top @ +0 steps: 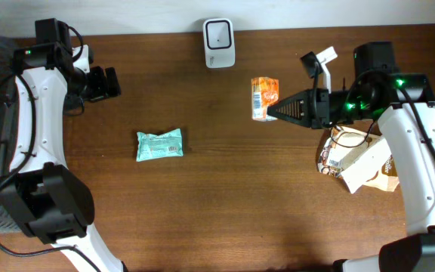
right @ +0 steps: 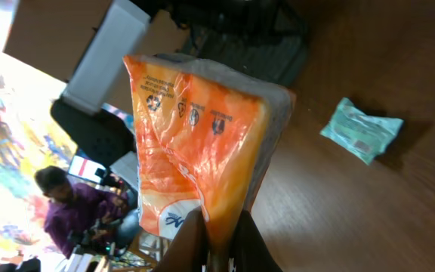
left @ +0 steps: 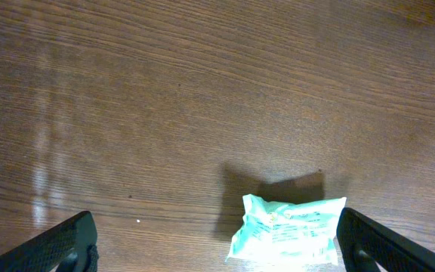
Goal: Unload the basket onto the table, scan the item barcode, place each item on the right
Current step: 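Lift the orange pack with right gripper and turn it, then hold the orange pack in front of the scanner with right gripper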
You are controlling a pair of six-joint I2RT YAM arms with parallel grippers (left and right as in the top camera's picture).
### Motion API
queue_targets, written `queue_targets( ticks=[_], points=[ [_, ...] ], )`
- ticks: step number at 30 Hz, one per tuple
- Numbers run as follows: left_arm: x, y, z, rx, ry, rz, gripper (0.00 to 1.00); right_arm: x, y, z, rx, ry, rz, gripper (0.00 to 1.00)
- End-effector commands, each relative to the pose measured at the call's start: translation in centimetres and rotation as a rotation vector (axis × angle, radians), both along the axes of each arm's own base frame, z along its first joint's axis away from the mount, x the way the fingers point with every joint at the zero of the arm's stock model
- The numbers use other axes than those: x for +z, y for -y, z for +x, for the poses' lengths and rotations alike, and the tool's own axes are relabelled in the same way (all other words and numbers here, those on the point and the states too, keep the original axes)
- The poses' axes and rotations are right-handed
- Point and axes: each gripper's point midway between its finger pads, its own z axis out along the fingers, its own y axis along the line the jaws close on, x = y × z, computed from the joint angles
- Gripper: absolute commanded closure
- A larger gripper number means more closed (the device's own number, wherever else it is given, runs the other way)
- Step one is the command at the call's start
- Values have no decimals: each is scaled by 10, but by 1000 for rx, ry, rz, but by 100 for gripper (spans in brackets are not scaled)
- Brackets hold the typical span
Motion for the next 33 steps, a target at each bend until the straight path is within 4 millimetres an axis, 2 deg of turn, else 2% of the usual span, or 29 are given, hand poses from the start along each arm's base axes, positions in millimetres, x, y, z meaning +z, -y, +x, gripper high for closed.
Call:
queue_targets(
  ticks=[1, 3, 5, 9, 11, 14, 16, 17, 19, 22, 25, 26, 30, 33],
  points=[
    [9, -2, 0, 0, 22, -2, 1, 0, -5, -3, 16, 13, -12, 96],
    [8, -2, 0, 0, 22, -2, 1, 11, -5, -5, 29, 13, 55, 96],
    [9, -2, 0, 0, 22, -1, 1, 13, -4, -5, 26, 14, 62, 96],
    [9, -2, 0, 0, 22, -1, 1, -15, -13, 6, -27, -64, -110, 96],
    [9, -2, 0, 0, 23, -1, 1, -10, -22, 24, -98, -42, -201, 96],
    [9, -2, 0, 0, 22, -1, 1, 16, -32, 55, -228, 82, -347, 96],
    [9, -2, 0, 0, 22, -1, 1, 20, -43, 80, -310, 181, -476, 96],
    [9, -2, 0, 0, 22, -1, 1, 13, -42, 110, -428, 262, -620, 96],
    [9, -2, 0, 0, 22, -1, 1, 3, -42, 143, -533, 377, -754, 96],
    [9, -2, 0, 0, 22, -1, 1, -26, -48, 200, -626, 627, -1012, 96],
    [9, -2, 0, 0, 22, -2, 1, -59, -52, 243, -655, 796, -1207, 96],
    [9, -2, 0, 0, 23, -1, 1, -77, -54, 258, -639, 846, -1263, 96],
    [9, -2, 0, 0, 22, -1, 1, -116, -45, 295, -656, 975, -1471, 96],
    [9, -2, 0, 0, 22, -1, 1, -138, -48, 309, -605, 1049, -1546, 96]
  ],
)
